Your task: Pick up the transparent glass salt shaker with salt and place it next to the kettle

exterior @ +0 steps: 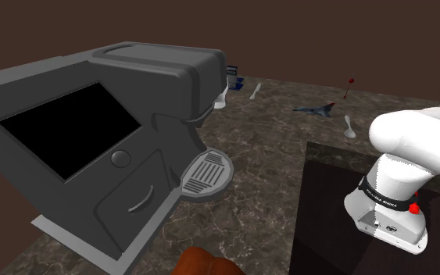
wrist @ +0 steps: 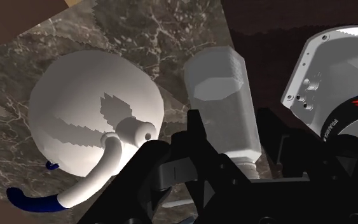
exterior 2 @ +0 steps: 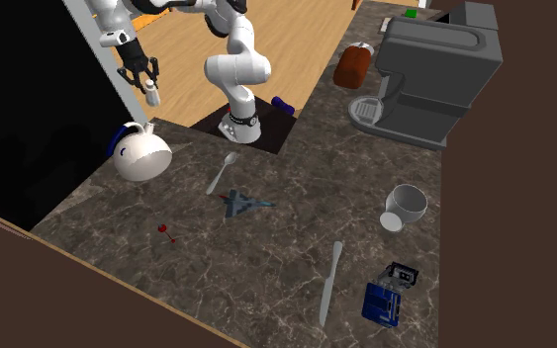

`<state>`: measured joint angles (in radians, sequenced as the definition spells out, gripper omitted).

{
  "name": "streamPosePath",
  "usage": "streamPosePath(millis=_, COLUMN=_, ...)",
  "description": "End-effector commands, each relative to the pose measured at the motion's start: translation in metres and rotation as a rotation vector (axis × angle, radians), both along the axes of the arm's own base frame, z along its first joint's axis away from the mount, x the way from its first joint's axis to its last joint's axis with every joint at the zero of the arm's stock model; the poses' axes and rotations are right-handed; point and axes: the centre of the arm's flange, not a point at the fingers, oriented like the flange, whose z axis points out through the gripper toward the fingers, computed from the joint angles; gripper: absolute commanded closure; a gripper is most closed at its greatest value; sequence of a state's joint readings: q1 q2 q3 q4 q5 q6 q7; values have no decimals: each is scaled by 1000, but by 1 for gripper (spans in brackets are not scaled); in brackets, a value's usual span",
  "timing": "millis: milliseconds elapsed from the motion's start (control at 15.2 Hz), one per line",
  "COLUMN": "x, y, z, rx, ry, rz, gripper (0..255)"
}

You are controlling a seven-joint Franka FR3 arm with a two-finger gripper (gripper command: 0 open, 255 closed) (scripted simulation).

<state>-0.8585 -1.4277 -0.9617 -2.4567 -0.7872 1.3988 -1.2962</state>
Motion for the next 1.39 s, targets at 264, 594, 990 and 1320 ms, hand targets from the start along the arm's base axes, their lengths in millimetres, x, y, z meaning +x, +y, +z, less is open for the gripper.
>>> streamPosePath(millis=264, x=-1, y=1, z=-32, rx=0, ry=0, rz=0, gripper=255)
streamPosePath(millis=594, x=-1, y=1, z=-58, rx=0, ry=0, rz=0, gripper=255)
streamPosePath(millis=990, x=-1, y=1, z=-90, rx=0, ry=0, rz=0, gripper=255)
streamPosePath(millis=1320, x=-1, y=1, z=-119, rx=0, ry=0, rz=0, gripper=255)
